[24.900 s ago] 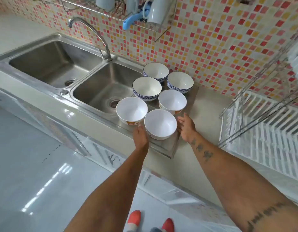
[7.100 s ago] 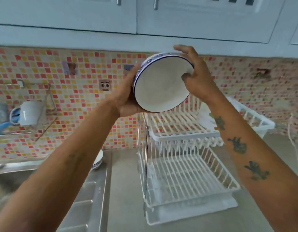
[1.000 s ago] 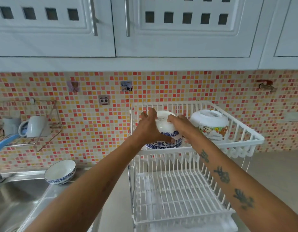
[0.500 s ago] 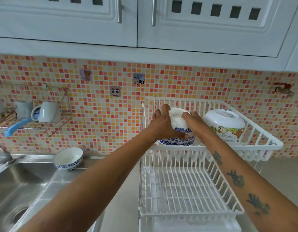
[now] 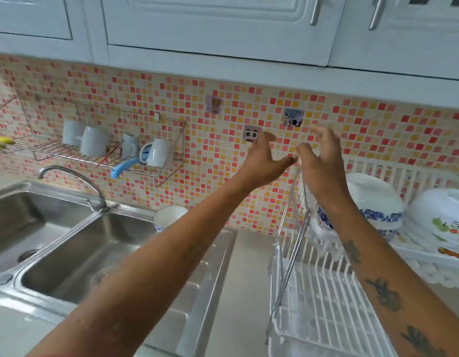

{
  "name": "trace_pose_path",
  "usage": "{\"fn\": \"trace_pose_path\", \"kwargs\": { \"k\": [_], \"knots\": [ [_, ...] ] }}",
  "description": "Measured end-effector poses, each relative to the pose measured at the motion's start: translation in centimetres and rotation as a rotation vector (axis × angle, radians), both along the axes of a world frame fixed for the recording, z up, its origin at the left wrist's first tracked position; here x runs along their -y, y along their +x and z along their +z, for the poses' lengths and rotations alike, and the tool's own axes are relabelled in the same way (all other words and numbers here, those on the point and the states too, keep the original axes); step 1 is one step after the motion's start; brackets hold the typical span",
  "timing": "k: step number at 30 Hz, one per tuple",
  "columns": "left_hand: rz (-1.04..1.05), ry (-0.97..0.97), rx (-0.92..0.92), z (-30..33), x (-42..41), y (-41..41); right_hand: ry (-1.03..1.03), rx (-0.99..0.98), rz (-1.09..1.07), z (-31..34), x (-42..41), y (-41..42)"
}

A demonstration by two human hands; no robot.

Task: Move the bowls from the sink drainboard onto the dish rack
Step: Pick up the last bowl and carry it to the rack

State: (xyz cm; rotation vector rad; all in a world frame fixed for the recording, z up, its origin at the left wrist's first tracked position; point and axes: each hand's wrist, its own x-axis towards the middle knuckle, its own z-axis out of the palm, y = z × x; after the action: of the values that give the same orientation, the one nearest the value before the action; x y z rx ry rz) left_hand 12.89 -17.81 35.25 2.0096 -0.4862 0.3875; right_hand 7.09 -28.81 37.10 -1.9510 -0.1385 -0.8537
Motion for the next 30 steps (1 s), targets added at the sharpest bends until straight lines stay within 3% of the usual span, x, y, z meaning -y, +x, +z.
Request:
{"fn": "trace_pose_path", "kwargs": {
  "k": [8, 18, 30],
  "knots": [
    [0.078, -0.042, -0.371, -4.5, -13.1, 2.6, -0.011, -0.124, 0.248, -1.7, -10.7, 4.2],
    [0.222, -0.137, -0.752, -11.6, -26.6, 6.0, -0.001, -0.55, 0.431, -8.9, -21.1, 12.1],
    [0.366, -0.438, -1.013, -23.4, -34.2, 12.4, 0.028, -0.975, 0.253, -23.5, -25.4, 22.8]
  ]
}}
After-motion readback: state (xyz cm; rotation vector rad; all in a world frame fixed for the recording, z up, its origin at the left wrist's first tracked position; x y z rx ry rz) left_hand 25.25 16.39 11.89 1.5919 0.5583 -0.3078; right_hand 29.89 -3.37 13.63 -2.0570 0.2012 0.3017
